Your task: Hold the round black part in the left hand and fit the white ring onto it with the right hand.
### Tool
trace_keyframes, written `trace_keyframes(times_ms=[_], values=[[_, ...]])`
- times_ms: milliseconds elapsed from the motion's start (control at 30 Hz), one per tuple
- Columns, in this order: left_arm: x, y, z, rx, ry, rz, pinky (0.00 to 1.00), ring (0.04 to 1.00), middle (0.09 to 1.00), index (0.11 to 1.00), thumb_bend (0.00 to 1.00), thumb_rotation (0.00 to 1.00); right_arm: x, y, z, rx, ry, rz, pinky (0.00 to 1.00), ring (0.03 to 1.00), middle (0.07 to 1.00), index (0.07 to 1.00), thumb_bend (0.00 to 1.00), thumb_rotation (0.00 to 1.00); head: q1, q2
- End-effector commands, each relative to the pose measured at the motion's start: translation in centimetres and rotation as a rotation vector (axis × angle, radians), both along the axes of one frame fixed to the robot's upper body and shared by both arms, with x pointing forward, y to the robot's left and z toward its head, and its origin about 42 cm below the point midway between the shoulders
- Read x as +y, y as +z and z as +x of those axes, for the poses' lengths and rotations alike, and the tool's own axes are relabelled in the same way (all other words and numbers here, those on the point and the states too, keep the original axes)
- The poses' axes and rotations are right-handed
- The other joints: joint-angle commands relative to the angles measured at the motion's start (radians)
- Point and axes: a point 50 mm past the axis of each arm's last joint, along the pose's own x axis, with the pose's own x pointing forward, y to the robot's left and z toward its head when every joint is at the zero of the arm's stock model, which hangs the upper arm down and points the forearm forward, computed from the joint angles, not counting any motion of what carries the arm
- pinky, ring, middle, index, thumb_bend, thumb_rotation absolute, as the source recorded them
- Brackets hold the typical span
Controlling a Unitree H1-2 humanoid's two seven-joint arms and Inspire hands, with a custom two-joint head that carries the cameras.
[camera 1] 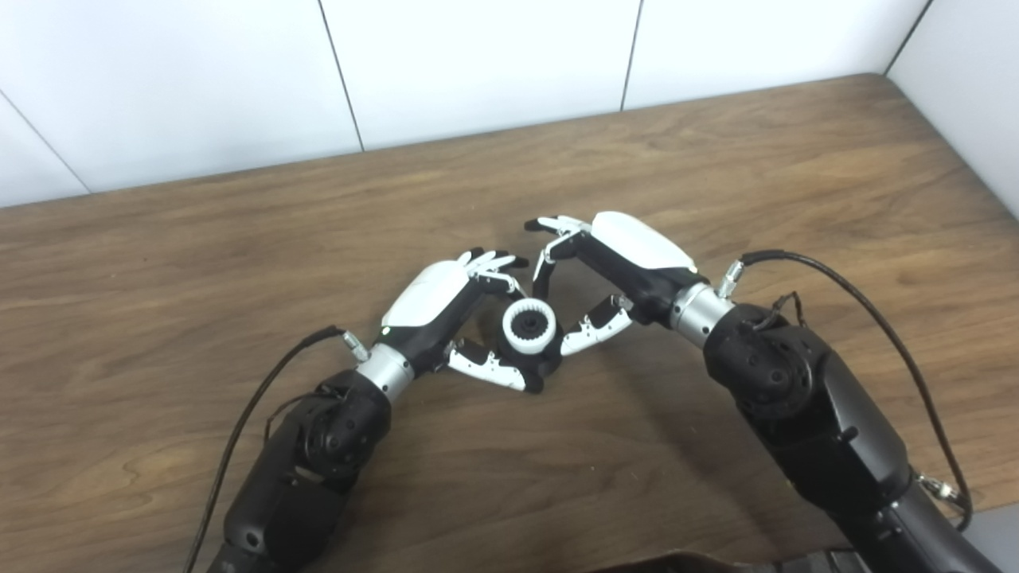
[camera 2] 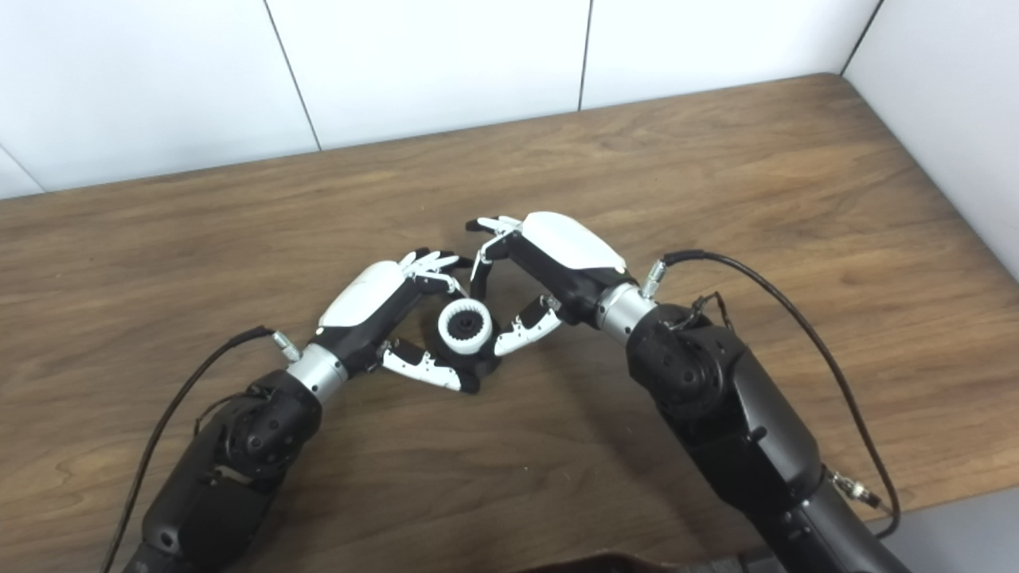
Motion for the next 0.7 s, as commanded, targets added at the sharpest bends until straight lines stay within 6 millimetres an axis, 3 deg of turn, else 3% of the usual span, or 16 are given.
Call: trace_keyframes(times_ms=[0, 667], values=[[-0.7, 0.4, -0.4, -0.008, -0.027, 0.008, 1.00, 0.970, 0.915, 0.479, 0.52, 0.05, 0.7, 2.0, 0.0, -0.078, 0.036, 0.012, 0.79, 0.953, 0.933, 0.479, 0.51, 0.14, -0.001, 0.001], [-0.4, 0.5, -0.2, -0.014, -0.033, -0.004, 1.00, 0.963, 0.909, 0.479, 0.52, 0.05, -0.4, 0.9, 0.5, -0.043, 0.003, -0.026, 0.88, 0.957, 0.932, 0.480, 0.51, 0.14, -0.027, 0.011]])
